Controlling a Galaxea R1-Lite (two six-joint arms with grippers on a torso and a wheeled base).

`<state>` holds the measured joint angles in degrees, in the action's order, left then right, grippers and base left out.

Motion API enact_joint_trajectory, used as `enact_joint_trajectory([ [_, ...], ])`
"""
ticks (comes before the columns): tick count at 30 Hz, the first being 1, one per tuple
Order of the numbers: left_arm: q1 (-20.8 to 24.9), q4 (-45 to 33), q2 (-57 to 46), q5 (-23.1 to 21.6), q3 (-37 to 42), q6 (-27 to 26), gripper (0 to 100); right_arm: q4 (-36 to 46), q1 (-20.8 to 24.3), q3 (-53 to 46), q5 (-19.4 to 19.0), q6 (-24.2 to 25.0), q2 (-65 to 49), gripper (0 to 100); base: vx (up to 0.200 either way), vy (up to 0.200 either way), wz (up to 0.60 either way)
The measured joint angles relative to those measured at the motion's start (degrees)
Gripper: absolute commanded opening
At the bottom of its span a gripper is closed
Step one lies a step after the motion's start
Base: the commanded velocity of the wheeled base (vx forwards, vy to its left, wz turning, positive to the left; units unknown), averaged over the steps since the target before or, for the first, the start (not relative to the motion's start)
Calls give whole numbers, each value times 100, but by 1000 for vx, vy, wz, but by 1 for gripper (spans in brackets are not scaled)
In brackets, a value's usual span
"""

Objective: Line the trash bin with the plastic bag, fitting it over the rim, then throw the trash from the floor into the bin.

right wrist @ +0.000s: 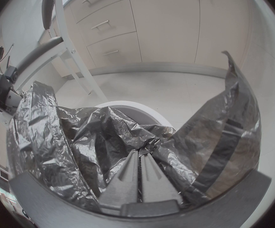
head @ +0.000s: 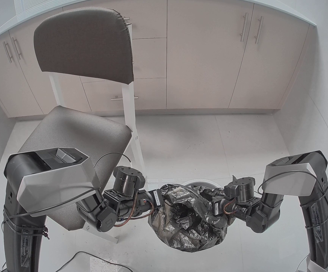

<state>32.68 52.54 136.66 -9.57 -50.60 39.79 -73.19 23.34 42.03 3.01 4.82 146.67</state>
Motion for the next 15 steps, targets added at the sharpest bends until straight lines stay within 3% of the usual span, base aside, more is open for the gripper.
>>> enact_joint_trajectory([
  [8,2,0,4,0,5,-7,0,1687,40,979,-134,196,48,0,0,0,0],
  [15,2,0,6,0,6,-27,0,2158,77,1546,-189,249,33,0,0,0,0],
])
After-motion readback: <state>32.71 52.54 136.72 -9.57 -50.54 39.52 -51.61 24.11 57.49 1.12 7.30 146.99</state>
